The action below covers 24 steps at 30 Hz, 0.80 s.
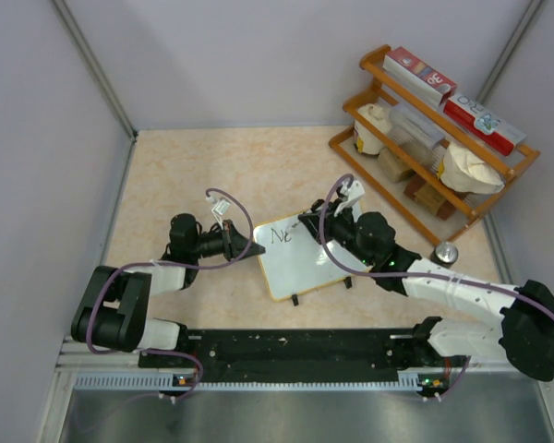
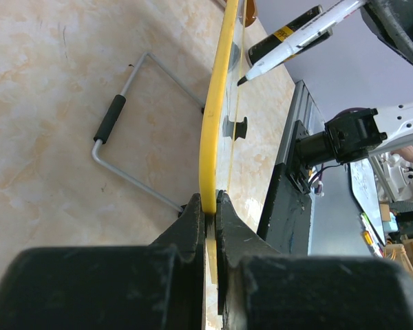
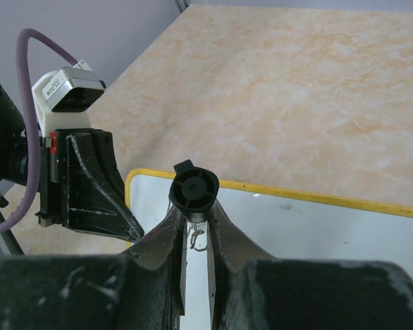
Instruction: Write a sentence on the whiteboard
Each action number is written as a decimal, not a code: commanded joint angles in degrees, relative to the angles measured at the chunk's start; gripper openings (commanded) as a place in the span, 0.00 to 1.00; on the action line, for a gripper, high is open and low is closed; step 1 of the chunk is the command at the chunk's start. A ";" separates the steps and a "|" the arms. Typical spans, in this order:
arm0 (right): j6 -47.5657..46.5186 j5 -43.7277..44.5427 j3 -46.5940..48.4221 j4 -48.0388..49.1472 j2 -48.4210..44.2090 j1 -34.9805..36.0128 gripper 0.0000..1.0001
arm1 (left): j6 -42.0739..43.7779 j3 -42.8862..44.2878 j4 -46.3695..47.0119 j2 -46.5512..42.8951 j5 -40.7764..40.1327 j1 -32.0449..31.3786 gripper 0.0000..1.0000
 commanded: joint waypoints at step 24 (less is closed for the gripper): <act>0.71 -1.70 -2.22 3.10 -0.06 -0.59 0.00 | 2.13 -0.06 1.10 0.67 3.56 -0.51 0.00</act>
